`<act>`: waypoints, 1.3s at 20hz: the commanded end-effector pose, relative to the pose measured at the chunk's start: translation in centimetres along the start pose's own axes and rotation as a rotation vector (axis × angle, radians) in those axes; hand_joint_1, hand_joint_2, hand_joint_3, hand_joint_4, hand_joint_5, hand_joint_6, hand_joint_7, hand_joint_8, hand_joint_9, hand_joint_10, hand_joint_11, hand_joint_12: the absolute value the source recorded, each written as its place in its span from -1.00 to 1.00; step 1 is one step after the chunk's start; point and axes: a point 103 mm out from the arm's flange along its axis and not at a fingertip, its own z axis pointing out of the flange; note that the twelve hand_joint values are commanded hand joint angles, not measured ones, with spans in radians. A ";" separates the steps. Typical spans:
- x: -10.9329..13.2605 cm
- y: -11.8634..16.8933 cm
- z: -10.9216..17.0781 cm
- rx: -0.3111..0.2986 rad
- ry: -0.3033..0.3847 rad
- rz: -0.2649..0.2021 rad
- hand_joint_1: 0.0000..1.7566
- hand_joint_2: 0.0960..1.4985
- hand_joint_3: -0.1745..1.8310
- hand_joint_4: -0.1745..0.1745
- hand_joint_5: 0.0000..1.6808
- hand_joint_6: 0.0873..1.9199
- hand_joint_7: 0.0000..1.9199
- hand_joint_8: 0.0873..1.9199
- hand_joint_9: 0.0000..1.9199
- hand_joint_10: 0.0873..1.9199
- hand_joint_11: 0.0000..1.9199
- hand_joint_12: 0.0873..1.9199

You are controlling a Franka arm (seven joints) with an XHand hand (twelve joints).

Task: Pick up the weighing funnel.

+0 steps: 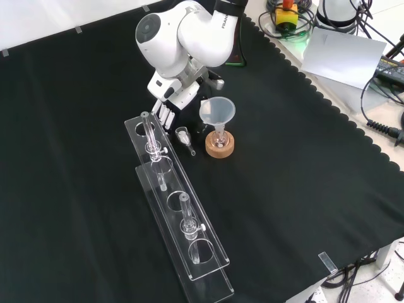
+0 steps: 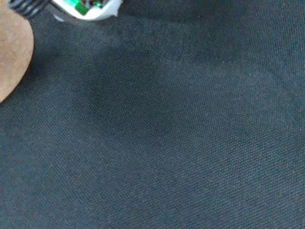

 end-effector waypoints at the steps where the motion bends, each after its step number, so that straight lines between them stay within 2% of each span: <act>1: 0.0 0.1 0.1 0.003 -0.001 -0.006 -0.01 -0.16 -0.26 -0.33 -0.29 -1.00 -0.44 -0.33 -0.27 -0.47 -0.63 0.35; 14: 0.2 0.4 0.5 -0.002 0.001 -0.018 0.03 -0.18 -0.24 -0.26 -0.20 -0.96 -0.37 -0.34 -0.22 -0.49 -0.59 0.34; 17: 0.8 0.6 0.5 0.004 -0.011 -0.021 0.03 -0.18 -0.24 -0.26 -0.20 -0.94 -0.37 -0.35 -0.22 -0.50 -0.58 0.33; 26: 0.6 0.7 0.6 0.007 -0.003 -0.029 0.04 -0.20 -0.21 -0.25 -0.23 -0.85 -0.36 -0.36 -0.20 -0.53 -0.58 0.33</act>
